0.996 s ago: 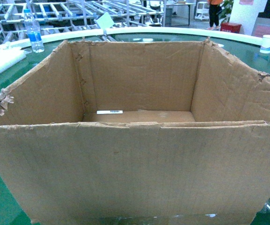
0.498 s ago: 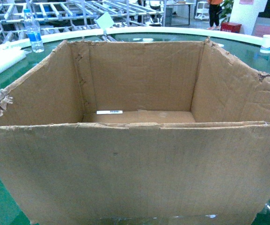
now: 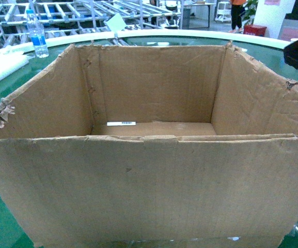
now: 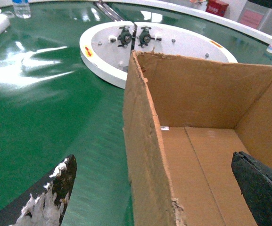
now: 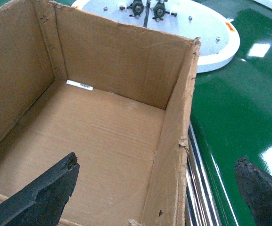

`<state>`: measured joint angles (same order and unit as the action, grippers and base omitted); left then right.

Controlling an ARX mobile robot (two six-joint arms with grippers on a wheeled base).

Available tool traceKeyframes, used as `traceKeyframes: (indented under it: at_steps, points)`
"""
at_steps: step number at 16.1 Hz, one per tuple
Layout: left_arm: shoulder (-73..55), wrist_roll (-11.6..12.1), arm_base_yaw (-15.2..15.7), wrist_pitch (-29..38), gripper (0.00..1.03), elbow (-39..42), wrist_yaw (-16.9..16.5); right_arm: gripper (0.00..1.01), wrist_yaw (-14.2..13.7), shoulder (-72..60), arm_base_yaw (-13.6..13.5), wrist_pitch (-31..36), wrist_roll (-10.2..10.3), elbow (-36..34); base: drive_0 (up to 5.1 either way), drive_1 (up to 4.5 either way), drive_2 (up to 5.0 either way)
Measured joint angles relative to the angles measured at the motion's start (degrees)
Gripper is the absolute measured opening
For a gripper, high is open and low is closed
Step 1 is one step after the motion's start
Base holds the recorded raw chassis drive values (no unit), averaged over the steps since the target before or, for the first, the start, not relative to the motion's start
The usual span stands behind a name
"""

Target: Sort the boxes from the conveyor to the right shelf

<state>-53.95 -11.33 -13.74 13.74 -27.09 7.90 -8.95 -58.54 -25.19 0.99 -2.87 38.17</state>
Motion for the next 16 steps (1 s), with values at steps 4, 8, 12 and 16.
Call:
traceKeyframes:
  at_steps: [4, 8, 12, 16]
  points:
    - [-4.37, -4.07, 0.57, -4.39, 0.98, -4.39, -2.19, 0.98, -2.60, -8.96, -0.26, -10.38, -2.51, 8.72, 0.0, 0.00, 0.0]
    - [-8.13, -9.14, 0.13, -11.41, 0.98, -6.82, -1.66, 0.98, -5.99, -14.03, 0.59, -11.96, -3.15, 12.44, 0.0, 0.00, 0.0]
    - [-10.36, -10.51, -2.73, -13.09, 0.98, -10.51, 0.11, 0.98, -3.63, -14.99, 1.99, -16.13, -1.66, 14.51, 0.0, 0.00, 0.0]
    - [-12.26, -10.93, -3.04, -13.18, 0.98, -10.47, 1.36, 0.98, -2.86, -14.84, 1.95, -16.28, 0.44, 13.88, 0.0, 0.00, 0.0]
